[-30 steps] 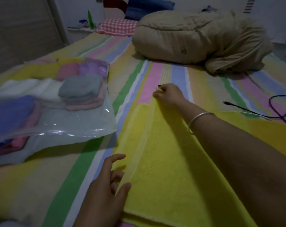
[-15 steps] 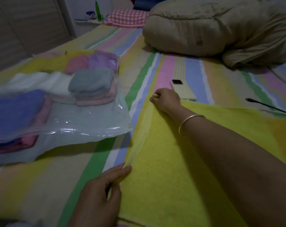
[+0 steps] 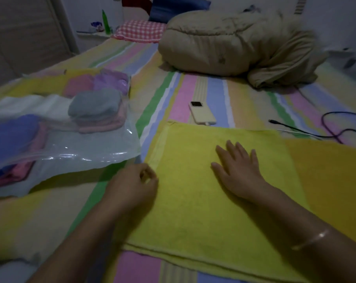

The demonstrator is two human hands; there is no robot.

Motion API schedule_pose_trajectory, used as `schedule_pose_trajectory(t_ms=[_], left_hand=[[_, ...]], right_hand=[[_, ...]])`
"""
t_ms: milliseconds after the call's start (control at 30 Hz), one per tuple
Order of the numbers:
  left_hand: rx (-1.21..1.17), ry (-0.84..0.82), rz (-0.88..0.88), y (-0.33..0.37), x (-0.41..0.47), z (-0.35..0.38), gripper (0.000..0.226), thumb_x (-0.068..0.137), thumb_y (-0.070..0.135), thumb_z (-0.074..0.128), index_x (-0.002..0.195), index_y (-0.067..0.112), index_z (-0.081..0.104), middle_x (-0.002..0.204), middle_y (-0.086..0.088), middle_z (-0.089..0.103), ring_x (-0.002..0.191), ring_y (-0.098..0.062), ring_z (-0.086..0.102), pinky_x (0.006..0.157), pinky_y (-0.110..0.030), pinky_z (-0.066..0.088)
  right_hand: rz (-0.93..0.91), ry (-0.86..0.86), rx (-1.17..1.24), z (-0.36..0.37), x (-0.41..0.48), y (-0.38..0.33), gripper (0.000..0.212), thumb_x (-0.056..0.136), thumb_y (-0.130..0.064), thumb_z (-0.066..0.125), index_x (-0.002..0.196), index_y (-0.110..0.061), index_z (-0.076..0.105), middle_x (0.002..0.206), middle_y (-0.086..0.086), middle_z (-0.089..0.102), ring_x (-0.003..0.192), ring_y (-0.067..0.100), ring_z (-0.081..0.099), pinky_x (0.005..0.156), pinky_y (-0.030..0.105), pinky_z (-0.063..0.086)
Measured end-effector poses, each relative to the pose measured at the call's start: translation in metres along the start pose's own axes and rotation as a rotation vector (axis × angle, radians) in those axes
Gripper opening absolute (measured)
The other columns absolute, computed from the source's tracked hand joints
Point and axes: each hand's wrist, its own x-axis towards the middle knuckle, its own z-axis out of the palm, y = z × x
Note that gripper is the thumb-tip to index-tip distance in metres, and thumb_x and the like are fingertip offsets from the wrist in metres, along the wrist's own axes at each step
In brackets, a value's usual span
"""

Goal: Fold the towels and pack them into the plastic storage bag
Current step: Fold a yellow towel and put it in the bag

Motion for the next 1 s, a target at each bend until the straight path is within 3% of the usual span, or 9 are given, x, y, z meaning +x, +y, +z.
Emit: schedule_pose_trajectory(t_ms=[67, 167, 300, 400, 500, 600, 733, 833, 1000], left_hand=[[-0.024, 0.009, 0.027, 0.01, 0.028, 0.013, 0.018, 0.082, 0.035, 0.06, 0.098, 0.035, 0.066, 0.108, -0.002, 0.066, 0.098, -0.024, 0.062, 0.087, -0.036, 0.051], [0.123, 0.117, 0.062, 0.019, 0.047, 0.033, 0.039, 0.086, 0.016, 0.054, 0.122, 0.028, 0.063, 0.131, -0.004, 0.055, 0.115, -0.028, 0.055, 0.098, -0.036, 0.043], [0.261, 0.276, 0.055, 0.008, 0.044, 0.044, 0.041, 0.083, 0.007, 0.051, 0.121, 0.018, 0.063, 0.128, -0.007, 0.054, 0.11, -0.032, 0.055, 0.091, -0.041, 0.049], [0.276, 0.212, 0.054, -0.001, 0.045, 0.041, 0.038, 0.087, 0.02, 0.053, 0.125, 0.014, 0.054, 0.123, -0.017, 0.057, 0.109, -0.036, 0.055, 0.087, -0.043, 0.05], [0.23, 0.195, 0.095, -0.001, 0.034, 0.034, 0.052, 0.091, 0.025, 0.055, 0.14, 0.012, 0.043, 0.139, -0.021, 0.047, 0.123, -0.038, 0.046, 0.098, -0.045, 0.043], [0.254, 0.384, 0.411, 0.008, -0.007, 0.039, 0.048, 0.09, 0.028, 0.049, 0.134, 0.01, 0.053, 0.144, -0.02, 0.044, 0.124, -0.039, 0.046, 0.102, -0.048, 0.04], [0.12, 0.12, 0.82, 0.012, -0.071, 0.057, 0.041, 0.094, 0.045, 0.049, 0.126, 0.023, 0.062, 0.142, 0.003, 0.05, 0.123, -0.018, 0.053, 0.1, -0.035, 0.043], [0.183, 0.116, 0.974, 0.001, -0.094, 0.061, 0.041, 0.089, 0.052, 0.06, 0.115, 0.023, 0.07, 0.131, 0.009, 0.06, 0.117, -0.012, 0.057, 0.093, -0.032, 0.047], [0.154, 0.258, 0.999, -0.013, -0.095, 0.061, 0.026, 0.095, 0.029, 0.054, 0.11, 0.019, 0.073, 0.121, 0.008, 0.066, 0.112, -0.009, 0.062, 0.086, -0.03, 0.053]], right_hand=[[0.018, -0.03, -0.022, -0.004, -0.037, 0.019, 0.075, 0.087, -0.07, 0.008, 0.153, -0.034, 0.005, 0.161, -0.001, -0.01, 0.147, 0.02, -0.014, 0.117, 0.053, -0.008], [-0.008, -0.053, -0.005, -0.007, -0.083, 0.039, 0.103, 0.06, -0.085, -0.013, 0.151, -0.039, 0.0, 0.16, -0.005, -0.015, 0.146, 0.016, -0.018, 0.118, 0.049, -0.009], [-0.067, -0.088, 0.015, -0.005, -0.136, 0.055, 0.105, 0.052, -0.085, -0.03, 0.147, -0.046, -0.009, 0.157, -0.011, -0.022, 0.143, 0.009, -0.025, 0.119, 0.041, -0.01], [-0.105, -0.07, 0.03, 0.001, -0.165, 0.063, 0.089, 0.061, -0.085, -0.025, 0.143, -0.052, -0.01, 0.156, -0.016, -0.023, 0.141, 0.004, -0.028, 0.119, 0.037, -0.011], [-0.18, -0.008, 0.052, 0.009, -0.186, 0.073, 0.078, 0.078, -0.085, -0.002, 0.147, -0.05, 0.003, 0.159, -0.015, -0.01, 0.144, 0.004, -0.02, 0.119, 0.039, -0.003], [-0.304, 0.174, 0.068, 0.021, -0.2, 0.086, 0.067, 0.09, -0.073, 0.032, 0.148, -0.042, 0.026, 0.159, -0.008, 0.019, 0.148, 0.015, 0.01, 0.114, 0.044, 0.015], [-0.439, 0.461, 0.11, 0.026, -0.205, 0.089, 0.042, 0.092, -0.047, 0.052, 0.129, -0.031, 0.06, 0.142, -0.003, 0.051, 0.132, 0.021, 0.046, 0.103, 0.052, 0.041], [-0.474, 0.558, 0.103, 0.029, -0.208, 0.088, 0.034, 0.092, -0.037, 0.055, 0.121, -0.025, 0.067, 0.132, -0.004, 0.06, 0.122, 0.018, 0.056, 0.098, 0.048, 0.046], [-0.488, 0.552, 0.125, 0.032, -0.214, 0.093, 0.035, 0.1, -0.033, 0.042, 0.123, -0.021, 0.066, 0.131, -0.007, 0.06, 0.122, 0.015, 0.056, 0.099, 0.043, 0.045]])
